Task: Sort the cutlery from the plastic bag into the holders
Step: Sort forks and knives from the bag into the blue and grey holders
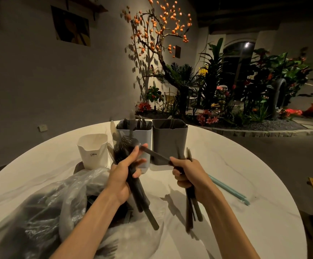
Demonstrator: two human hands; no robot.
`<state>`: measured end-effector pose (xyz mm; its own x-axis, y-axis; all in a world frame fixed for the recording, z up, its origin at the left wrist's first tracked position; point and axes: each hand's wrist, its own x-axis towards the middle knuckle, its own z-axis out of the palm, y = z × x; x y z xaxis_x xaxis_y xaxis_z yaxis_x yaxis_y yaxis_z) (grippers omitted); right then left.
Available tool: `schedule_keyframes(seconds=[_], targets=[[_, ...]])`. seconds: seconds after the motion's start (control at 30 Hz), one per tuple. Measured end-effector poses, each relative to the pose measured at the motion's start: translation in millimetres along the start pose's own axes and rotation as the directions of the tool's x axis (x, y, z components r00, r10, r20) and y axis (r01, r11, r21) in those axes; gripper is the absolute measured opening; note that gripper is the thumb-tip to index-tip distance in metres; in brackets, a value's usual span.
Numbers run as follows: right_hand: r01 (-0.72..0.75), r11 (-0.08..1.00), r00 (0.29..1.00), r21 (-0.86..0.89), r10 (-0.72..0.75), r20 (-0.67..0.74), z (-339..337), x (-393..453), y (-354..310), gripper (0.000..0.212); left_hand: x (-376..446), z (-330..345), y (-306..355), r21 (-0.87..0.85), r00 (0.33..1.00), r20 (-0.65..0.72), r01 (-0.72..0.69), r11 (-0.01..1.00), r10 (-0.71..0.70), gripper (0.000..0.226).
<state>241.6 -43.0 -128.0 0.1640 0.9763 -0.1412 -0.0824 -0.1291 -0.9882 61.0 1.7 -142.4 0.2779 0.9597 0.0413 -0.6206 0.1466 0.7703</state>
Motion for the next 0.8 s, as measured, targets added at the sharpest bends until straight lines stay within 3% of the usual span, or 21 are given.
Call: schedule_keyframes(seconds=[0.1, 0.2, 0.37, 0.47, 0.57, 0.63, 0.73, 0.8], targets=[[-0.015, 0.985, 0.994, -0.174, 0.032, 0.100, 5, -3, -2, 0.029, 3, -7, 3, 0.029, 0.999, -0.028, -0.021, 0.999, 0.022, 0.036], [-0.042, 0.967, 0.987, -0.253, 0.079, 0.139, 7, -5, -2, 0.031, 5, -8, 3, 0.013, 0.998, -0.057, -0.037, 0.999, 0.038, 0.016], [-0.014, 0.960, 0.995, -0.278, 0.040, 0.089, 9, -3, 0, 0.033, 2, -5, 4, 0.008, 0.996, -0.083, -0.028, 1.000, 0.028, 0.027], [0.044, 0.980, 0.999, -0.196, -0.041, 0.018, 5, -4, -1, 0.034, 1, -6, 4, 0.054, 0.998, -0.060, 0.026, 0.998, -0.023, 0.025], [0.191, 0.978, 0.981, 0.084, -0.188, -0.052, 6, -8, -6, 0.036, -2, -3, 3, 0.118, 0.997, 0.027, 0.065, 0.991, -0.068, 0.017], [0.345, 0.906, 0.937, 0.244, -0.316, -0.148, 8, -11, -12, 0.039, -5, 0, 2, 0.155, 0.991, 0.098, 0.074, 0.985, -0.090, 0.015], [0.514, 0.807, 0.855, 0.289, -0.455, -0.251, 7, -16, -18, 0.037, -5, 2, -2, 0.199, 0.981, 0.168, 0.067, 0.978, -0.102, 0.009], [0.567, 0.796, 0.820, 0.212, -0.521, -0.236, 8, -17, -15, 0.030, -5, 2, -5, 0.232, 0.979, 0.174, 0.061, 0.971, -0.103, 0.008]])
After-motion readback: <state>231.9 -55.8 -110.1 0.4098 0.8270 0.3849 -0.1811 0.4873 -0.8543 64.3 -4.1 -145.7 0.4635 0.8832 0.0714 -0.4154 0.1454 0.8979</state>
